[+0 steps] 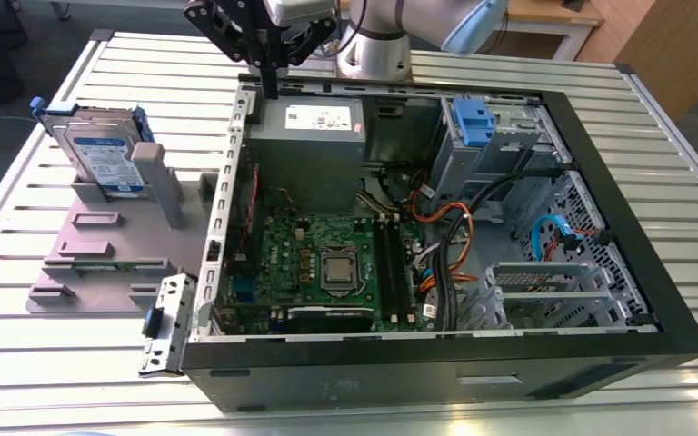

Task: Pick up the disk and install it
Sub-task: 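Reach for the disk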

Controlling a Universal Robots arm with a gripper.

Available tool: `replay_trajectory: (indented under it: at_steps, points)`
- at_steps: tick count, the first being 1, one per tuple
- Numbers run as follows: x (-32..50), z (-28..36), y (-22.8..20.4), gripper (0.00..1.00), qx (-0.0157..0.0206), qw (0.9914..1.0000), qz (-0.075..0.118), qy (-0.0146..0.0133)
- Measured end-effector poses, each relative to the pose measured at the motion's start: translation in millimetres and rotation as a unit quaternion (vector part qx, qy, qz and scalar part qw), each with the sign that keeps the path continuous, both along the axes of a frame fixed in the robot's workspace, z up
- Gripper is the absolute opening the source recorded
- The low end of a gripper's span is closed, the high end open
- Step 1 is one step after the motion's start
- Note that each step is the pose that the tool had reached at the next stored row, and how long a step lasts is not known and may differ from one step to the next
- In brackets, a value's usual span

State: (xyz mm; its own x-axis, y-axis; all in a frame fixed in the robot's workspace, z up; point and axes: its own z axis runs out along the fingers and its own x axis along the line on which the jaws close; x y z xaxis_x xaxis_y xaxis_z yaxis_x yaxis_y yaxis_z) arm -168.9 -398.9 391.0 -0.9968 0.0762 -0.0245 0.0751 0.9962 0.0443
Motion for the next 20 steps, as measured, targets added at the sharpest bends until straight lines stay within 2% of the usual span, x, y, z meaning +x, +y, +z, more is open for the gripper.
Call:
replay_trajectory:
  at_steps: [20]
  points:
    - [-5.8, -0.2, 0.0, 0.11, 0.0000, 1.00000, 0.000, 0.0000]
